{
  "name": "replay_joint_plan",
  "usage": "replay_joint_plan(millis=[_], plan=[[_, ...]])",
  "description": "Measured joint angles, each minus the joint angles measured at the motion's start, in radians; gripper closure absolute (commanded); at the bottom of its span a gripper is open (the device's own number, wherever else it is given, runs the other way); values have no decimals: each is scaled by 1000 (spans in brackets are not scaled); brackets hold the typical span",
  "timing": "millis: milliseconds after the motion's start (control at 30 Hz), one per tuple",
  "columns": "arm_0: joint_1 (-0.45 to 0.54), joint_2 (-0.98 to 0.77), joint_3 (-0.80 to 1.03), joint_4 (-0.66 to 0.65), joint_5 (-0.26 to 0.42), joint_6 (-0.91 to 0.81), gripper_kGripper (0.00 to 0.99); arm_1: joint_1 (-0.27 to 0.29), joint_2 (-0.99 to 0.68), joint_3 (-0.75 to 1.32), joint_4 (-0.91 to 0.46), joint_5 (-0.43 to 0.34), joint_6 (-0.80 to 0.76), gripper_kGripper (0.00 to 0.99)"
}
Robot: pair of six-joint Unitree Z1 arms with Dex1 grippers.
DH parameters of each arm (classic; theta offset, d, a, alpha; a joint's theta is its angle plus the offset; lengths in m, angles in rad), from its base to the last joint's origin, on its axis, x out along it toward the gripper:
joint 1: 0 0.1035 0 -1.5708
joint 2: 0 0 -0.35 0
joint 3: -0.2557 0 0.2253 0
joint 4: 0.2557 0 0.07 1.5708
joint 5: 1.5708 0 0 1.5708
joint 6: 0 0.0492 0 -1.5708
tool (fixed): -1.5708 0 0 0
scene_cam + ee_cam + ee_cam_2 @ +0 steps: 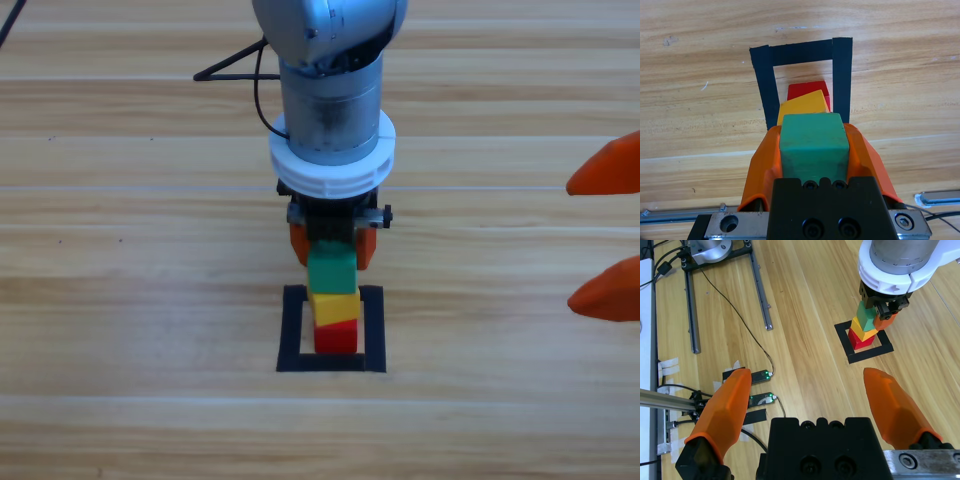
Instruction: Stack the blocks in the rectangular block: red at the bottom, yellow in the middle, green on top
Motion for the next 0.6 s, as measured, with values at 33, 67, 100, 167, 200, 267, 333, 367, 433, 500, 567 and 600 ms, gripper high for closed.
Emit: replay_joint_plan(millis=[33,67,100,167,200,267,333,367,433,500,567,600], plan=[[0,0,0,0,0,0,616,0,0,0,0,0,0,1],[-1,0,0,0,0,0,323,0,0,0,0,0,0,1],[-1,0,0,0,0,0,149,0,0,0,0,0,0,1],[-3,0,0,0,0,-1,5,0,0,0,0,0,0,1],[-4,0,0,0,0,-2,4,0,0,0,0,0,0,1],[-6,0,0,0,0,-2,0,0,0,0,0,0,0,1],[-7,0,0,0,0,-2,0,0,0,0,0,0,0,1],[-9,0,0,0,0,-2,0,0,0,0,0,0,0,1],[-10,0,0,0,0,-2,0,0,0,0,0,0,0,1],[-10,0,0,0,0,-2,0,0,0,0,0,0,0,1],[-10,0,0,0,0,-2,0,0,0,0,0,0,0,1],[-10,0,0,0,0,-2,0,0,0,0,0,0,0,1]])
